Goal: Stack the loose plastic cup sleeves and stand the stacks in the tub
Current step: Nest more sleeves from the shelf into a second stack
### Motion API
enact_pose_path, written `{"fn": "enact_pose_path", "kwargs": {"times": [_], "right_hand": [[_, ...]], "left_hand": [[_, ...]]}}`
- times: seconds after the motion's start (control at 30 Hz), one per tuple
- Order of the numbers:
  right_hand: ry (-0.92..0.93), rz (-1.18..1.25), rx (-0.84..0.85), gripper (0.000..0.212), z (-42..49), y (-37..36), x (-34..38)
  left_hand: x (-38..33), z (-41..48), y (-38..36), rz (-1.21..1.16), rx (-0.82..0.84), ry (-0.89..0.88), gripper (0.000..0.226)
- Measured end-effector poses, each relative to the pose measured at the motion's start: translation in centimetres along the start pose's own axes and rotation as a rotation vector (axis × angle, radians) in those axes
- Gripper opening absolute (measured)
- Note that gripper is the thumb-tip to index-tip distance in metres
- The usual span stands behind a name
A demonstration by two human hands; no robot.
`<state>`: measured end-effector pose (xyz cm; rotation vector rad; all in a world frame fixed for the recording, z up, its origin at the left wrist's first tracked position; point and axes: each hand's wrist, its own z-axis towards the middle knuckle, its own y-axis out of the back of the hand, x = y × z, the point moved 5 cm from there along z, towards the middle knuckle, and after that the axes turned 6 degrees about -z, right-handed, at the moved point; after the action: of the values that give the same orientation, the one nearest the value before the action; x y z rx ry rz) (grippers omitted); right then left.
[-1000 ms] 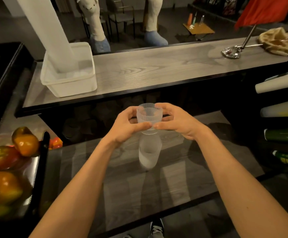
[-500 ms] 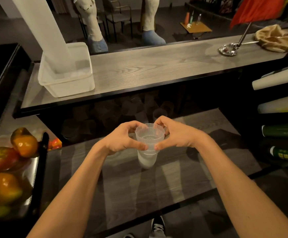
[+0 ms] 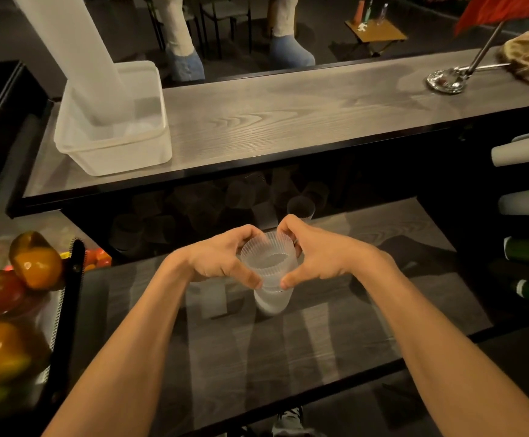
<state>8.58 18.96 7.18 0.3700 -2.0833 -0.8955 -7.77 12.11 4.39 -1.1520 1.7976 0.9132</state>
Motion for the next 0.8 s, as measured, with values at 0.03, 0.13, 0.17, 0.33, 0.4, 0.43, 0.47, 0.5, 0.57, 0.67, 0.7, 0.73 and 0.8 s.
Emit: {"fn": "enact_pose_path", "kwargs": {"times": [0.03, 0.13, 0.17, 0.33, 0.4, 0.43, 0.47, 0.5, 0.57, 0.67, 0.7, 0.73, 0.8], "right_hand": [[0.001, -0.009, 0.004, 0.074, 0.3, 0.0, 0.0], [-0.044, -0.072, 0.051, 0.078, 1.2, -0.1, -0.7], [-0.079, -0.099, 0.099, 0.085, 1.4, -0.4, -1.2], [-0.329, -0.293, 0.341, 0.128, 1.8, -0.7, -4.6], [-0.336, -0.254, 0.308, 0.11, 2.6, -0.4, -5.8], [-0.336, -0.206, 0.277, 0.096, 3.2, -0.5, -6.4], [-0.34, -0.168, 0.246, 0.081, 3.6, -0.6, -7.0], [-0.35, -0.152, 0.223, 0.069, 4.1, -0.9, -7.6], [-0.368, -0.172, 0.212, 0.05, 5.0, -1.5, -8.4], [-0.398, -0.232, 0.239, 0.033, 6.1, -2.8, -8.7], [-0.407, -0.225, 0.241, 0.03, 6.3, -3.1, -8.7], [-0.408, -0.21, 0.235, 0.028, 6.4, -3.4, -8.6], [-0.396, -0.185, 0.212, 0.027, 6.5, -3.5, -8.4]], "left_hand": [[0.0, 0.2, 0.2, 0.003, 0.008, 0.016, 0.074], [0.1, 1.0, 0.5, 0.016, 0.046, 0.065, 0.077], [0.4, 1.3, 0.5, 0.024, 0.088, 0.099, 0.081], [2.3, 2.5, 1.7, -0.069, 0.108, 0.223, 0.097], [3.8, 3.2, 3.0, -0.176, -0.1, 0.245, 0.079], [4.7, 3.2, 3.6, -0.132, -0.189, 0.277, 0.073], [5.5, 3.1, 4.1, -0.007, -0.216, 0.32, 0.075], [6.5, 2.9, 4.1, 0.16, -0.16, 0.398, 0.085], [8.9, 1.8, 2.5, 0.43, 0.044, 0.6, 0.109], [12.5, 0.0, -0.1, 0.626, 0.137, 0.8, 0.118], [13.6, -0.2, -0.9, 0.654, 0.143, 0.811, 0.116], [14.5, -0.4, -1.5, 0.663, 0.143, 0.816, 0.114], [15.5, -0.7, -1.8, 0.639, 0.126, 0.82, 0.105]]}}
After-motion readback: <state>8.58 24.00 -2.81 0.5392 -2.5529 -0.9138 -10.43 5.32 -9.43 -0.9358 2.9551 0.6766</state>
